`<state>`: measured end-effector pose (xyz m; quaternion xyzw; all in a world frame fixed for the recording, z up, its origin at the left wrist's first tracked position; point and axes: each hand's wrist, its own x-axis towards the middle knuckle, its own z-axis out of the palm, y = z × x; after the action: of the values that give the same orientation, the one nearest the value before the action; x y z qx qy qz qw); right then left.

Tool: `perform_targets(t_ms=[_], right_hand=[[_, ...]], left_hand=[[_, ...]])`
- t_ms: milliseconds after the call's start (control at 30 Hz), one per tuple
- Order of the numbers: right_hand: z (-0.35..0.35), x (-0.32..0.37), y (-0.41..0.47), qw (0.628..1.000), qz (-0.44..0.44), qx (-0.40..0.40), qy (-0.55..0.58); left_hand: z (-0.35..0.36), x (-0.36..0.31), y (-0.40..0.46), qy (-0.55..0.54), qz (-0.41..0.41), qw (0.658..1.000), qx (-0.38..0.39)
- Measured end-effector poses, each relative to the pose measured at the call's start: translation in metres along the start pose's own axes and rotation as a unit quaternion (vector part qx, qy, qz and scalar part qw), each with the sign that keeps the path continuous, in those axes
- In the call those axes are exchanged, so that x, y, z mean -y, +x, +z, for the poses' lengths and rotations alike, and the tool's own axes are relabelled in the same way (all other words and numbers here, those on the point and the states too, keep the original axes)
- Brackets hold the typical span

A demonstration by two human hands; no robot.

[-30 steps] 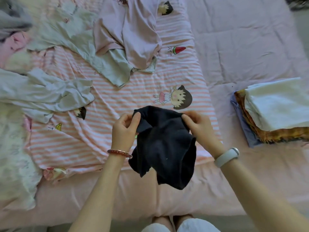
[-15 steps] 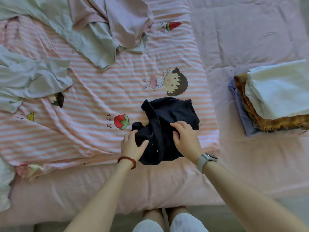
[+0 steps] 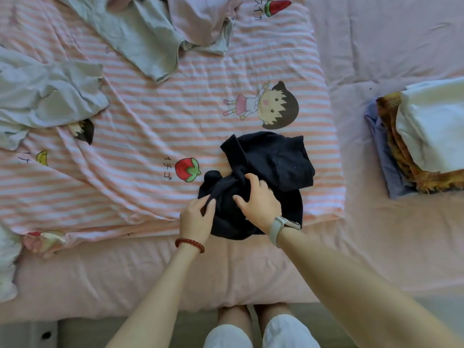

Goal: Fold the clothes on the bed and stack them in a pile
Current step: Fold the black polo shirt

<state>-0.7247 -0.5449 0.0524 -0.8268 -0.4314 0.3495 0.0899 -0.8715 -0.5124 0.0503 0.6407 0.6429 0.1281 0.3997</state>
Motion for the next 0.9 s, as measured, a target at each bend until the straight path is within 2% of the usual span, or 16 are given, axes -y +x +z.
perform_targets(t_ms=[67,133,200,267,367,467,567,667,733,833,900], right_hand=[[0.000,0.001,-0.002,1.000,0.005,-0.004,0.015],[-0.008,0.001,-0.006,0.995,0.002,-0.016,0.101],[-0.023,0.001,-0.013,0.981,-0.025,-0.031,0.190],[-0.046,0.003,-0.020,0.973,-0.070,-0.041,0.215],[-0.090,0.014,-0.031,0.969,-0.151,-0.027,0.193],[-0.142,0.033,-0.041,0.959,-0.226,-0.016,0.173],[-0.197,0.049,-0.058,0.948,-0.276,-0.019,0.155],[-0.241,0.052,-0.076,0.949,-0.277,-0.047,0.142],[-0.262,0.049,-0.092,0.949,-0.283,-0.066,0.120],[-0.270,0.038,-0.109,0.956,-0.265,-0.098,0.083],[-0.267,0.027,-0.114,0.956,-0.226,-0.158,0.096]], left_hand=[[-0.013,-0.007,-0.003,-0.043,-0.019,0.999,-0.013],[-0.026,-0.014,-0.010,-0.076,-0.047,0.996,0.008],[-0.037,-0.022,-0.017,-0.035,-0.052,0.997,0.042],[-0.046,-0.032,-0.020,0.021,-0.007,0.998,0.055],[-0.058,-0.063,-0.014,0.023,0.140,0.989,0.036],[-0.070,-0.116,-0.004,0.067,0.285,0.955,0.042],[-0.090,-0.171,-0.002,0.057,0.382,0.922,0.034],[-0.120,-0.217,-0.002,0.053,0.409,0.907,0.082],[-0.137,-0.243,-0.009,0.042,0.427,0.899,0.087],[-0.161,-0.277,-0.027,-0.001,0.439,0.898,0.036],[-0.177,-0.290,-0.035,-0.045,0.412,0.910,-0.002]])
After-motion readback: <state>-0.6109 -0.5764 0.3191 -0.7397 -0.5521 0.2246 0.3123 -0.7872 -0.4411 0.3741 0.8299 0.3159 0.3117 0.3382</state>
